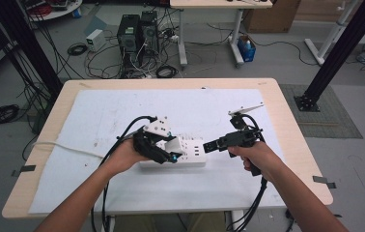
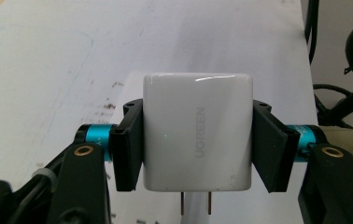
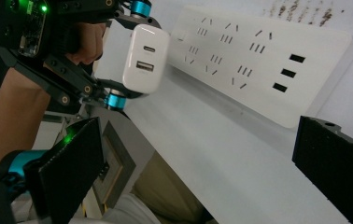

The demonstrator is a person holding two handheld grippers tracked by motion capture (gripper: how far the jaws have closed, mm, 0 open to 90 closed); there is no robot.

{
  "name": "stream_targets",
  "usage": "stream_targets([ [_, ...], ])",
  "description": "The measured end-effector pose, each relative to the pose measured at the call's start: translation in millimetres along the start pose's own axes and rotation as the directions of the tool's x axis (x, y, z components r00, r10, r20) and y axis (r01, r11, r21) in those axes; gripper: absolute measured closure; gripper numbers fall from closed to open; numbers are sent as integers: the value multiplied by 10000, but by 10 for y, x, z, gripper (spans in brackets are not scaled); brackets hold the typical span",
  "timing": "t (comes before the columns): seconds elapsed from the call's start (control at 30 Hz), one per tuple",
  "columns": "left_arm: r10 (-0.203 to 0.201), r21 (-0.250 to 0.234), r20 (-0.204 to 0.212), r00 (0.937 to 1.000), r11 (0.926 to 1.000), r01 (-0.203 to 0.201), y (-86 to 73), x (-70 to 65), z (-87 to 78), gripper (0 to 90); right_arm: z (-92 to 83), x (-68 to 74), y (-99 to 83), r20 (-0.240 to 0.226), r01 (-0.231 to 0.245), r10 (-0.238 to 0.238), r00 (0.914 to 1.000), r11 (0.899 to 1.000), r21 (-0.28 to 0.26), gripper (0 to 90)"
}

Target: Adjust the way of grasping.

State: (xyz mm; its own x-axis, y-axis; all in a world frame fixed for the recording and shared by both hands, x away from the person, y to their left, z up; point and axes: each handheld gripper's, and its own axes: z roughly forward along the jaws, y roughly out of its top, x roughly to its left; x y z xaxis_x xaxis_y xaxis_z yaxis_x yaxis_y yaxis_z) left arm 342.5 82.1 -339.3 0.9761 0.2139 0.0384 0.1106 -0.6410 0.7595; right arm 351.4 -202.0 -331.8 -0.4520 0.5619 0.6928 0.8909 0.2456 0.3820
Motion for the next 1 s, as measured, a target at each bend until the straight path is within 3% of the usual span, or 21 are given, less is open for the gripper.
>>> stream_targets([
  [0.33,406,-227,281,9988,9989,-400,199,-74,164,426,69,33,29,-111,-156,156,9998,9999,36,19],
  [0.67,535,-198,332,9980,9984,-529,256,-94,237,426,187,43,70,-505,-468,468,9976,9989,22,50],
  [1.0,666,-273,353,9972,9975,-656,300,-98,265,426,213,19,98,-416,-584,578,9975,9982,-129,96],
])
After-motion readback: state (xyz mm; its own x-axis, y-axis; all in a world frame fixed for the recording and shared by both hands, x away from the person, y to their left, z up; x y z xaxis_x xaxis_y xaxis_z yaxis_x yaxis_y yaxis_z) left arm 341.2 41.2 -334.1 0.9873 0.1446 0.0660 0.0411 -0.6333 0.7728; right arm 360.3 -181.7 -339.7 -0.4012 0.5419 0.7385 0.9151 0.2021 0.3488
